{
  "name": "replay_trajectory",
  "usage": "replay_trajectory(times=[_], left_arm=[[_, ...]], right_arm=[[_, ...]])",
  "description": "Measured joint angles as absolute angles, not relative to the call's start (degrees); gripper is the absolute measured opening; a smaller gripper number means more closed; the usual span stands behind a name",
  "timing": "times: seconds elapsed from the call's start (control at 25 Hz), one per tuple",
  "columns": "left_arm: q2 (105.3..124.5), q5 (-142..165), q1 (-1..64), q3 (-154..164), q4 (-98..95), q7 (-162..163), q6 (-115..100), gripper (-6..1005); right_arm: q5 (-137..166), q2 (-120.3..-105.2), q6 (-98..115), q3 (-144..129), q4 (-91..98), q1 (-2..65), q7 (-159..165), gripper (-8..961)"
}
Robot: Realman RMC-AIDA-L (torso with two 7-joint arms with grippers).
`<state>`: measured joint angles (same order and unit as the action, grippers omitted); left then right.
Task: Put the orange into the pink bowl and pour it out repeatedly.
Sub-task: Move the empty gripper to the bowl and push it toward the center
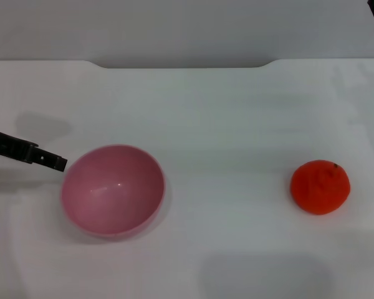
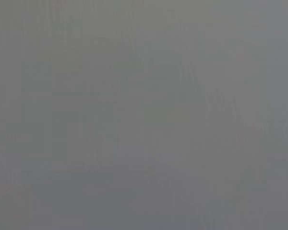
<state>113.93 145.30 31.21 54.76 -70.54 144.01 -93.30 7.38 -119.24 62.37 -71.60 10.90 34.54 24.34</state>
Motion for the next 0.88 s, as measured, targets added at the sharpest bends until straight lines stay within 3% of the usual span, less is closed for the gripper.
replay_trajectory(times=[0.48,0.88], left_arm=[[117.03,147.76,33.9,55.8,-70.58,145.16,-93.87,736],[117.49,148.91,34.43,58.28,-69.48,145.87,-92.29,730]], right_arm=[[7.38,-119.27,62.41,-71.72,10.8,34.46,24.34,601],[7.38,-119.27,62.41,-71.8,10.81,34.36,24.35,602]])
